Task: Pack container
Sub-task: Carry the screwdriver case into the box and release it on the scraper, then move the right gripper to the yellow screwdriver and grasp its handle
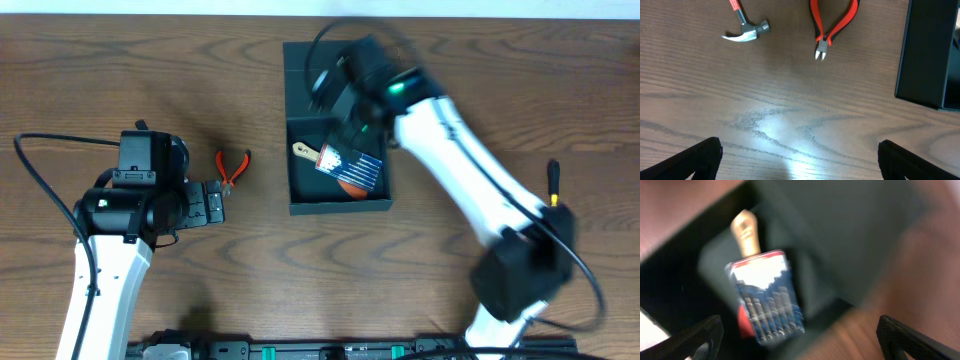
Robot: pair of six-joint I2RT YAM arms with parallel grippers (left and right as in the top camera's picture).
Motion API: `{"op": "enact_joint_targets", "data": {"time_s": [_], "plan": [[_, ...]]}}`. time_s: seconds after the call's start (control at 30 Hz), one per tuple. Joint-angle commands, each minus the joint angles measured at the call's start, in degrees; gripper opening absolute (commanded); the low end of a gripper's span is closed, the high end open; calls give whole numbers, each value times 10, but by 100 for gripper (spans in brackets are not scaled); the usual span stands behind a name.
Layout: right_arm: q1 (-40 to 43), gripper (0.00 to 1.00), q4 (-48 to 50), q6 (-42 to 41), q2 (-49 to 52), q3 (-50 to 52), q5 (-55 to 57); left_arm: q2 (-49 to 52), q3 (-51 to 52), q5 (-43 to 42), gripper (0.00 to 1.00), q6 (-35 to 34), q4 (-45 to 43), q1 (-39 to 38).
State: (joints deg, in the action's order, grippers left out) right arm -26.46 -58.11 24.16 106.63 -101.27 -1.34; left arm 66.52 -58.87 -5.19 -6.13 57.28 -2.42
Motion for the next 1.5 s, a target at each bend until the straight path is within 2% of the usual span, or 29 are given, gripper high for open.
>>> {"op": "enact_joint_targets", "data": {"time_s": [0.0, 0.1, 0.2, 0.3, 0.4, 0.6, 0.73, 0.93, 1.47], "plan": [[74, 99, -47, -190, -76, -65, 79, -3, -10, 1, 99, 5, 3, -1], [173, 99, -141, -348, -112, -101, 116, -3, -10, 1, 98, 5, 3, -1], [286, 99, -205, -408, -141, -104, 113, -3, -10, 1, 98, 5, 3, -1], [398, 99, -249, -396, -146, -104, 99, -3, -10, 1, 99, 5, 3, -1], [487, 99, -254, -339, -144, -82, 78, -3, -10, 1, 99, 5, 3, -1], [598, 99, -185, -276, -141, 42, 73, -3, -10, 1, 98, 5, 3, -1], [622, 99, -101, -239, -139, 137, 52, -3, -10, 1, 99, 5, 3, -1], [613, 99, 25, -197, -119, 242, 29, -3, -10, 1, 98, 5, 3, -1], [607, 99, 89, -176, 33, 245, 28, -3, -10, 1, 98, 5, 3, -1]]}}
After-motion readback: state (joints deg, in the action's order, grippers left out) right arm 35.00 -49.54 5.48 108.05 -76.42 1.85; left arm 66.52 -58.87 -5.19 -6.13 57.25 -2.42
